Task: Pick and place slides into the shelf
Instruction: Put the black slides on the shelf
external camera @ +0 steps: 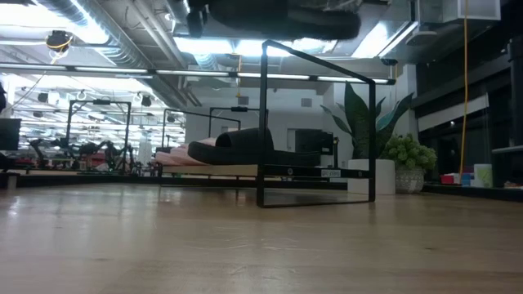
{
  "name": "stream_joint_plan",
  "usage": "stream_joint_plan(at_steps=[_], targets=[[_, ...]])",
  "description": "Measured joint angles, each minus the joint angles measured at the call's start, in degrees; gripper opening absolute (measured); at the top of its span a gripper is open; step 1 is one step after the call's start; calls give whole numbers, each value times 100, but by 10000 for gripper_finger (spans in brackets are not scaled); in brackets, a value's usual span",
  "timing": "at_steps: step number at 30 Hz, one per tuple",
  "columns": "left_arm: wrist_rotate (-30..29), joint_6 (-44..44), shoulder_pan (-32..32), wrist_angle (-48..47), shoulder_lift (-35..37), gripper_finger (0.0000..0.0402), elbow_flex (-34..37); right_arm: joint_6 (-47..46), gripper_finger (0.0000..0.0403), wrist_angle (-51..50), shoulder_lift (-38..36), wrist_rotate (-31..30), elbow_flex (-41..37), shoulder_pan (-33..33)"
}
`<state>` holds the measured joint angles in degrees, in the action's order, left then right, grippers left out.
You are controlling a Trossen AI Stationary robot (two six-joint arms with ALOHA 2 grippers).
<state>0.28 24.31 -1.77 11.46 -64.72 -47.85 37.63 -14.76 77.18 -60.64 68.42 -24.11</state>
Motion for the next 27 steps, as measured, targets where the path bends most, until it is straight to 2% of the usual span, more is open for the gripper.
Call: stream_joint_plan(at_steps=[3, 7, 9, 14, 18, 22, 27], targets=[[-342, -55, 102, -289, 154, 0, 0, -331, 151, -240, -53, -407, 0, -265], [-693, -84, 328, -285, 219, 0, 0, -915, 48, -498, -137, -632, 0, -573], [-894, -92, 443, -324, 215, 0, 0, -1237, 14, -685, -152, -642, 0, -705], [-1632, -75, 789, -315, 211, 0, 119, -2956, 6, -1698, -161, -632, -33, -977], [-2124, 263, 1058, -57, 207, 0, 480, -4297, 5, -2134, -157, -634, -456, -1132], [-2896, 663, 1320, 878, 206, 0, 1005, -4971, 4, -1789, -157, -640, -1074, -1226], [-3858, 1236, 1608, 1926, 182, 0, 1568, -5238, 3, -728, -155, -850, -1938, -1214]])
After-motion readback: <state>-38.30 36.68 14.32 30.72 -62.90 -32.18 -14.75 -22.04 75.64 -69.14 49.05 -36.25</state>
